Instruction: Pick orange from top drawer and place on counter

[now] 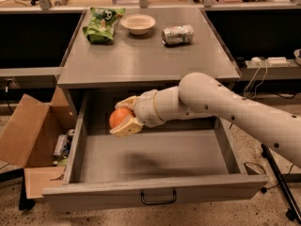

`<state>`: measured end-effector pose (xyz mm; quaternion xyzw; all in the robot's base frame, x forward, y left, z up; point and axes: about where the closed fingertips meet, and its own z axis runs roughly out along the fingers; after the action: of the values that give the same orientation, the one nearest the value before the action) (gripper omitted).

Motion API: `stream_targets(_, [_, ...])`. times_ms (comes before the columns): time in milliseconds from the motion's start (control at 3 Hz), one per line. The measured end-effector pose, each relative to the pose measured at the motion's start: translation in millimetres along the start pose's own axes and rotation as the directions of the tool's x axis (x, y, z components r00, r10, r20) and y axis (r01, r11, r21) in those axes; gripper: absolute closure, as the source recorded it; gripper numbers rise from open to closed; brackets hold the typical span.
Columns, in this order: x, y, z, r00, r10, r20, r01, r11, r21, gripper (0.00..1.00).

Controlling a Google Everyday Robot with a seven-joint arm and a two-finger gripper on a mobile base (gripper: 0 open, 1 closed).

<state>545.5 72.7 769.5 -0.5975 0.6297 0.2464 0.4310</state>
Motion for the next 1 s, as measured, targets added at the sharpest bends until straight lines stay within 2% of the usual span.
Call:
stream_targets(333, [0, 0, 0, 1.0, 0.0, 0.0, 0.0, 1.0, 0.0, 1.0])
stream_targets(667, [-36, -53, -26, 0.994, -0.112, 0.004, 0.111, 0.9922, 0.057, 1.0])
stream_targets(1000, [-65, -101, -53, 0.98, -0.2, -0.009, 0.2, 0.9735, 0.112, 1.0])
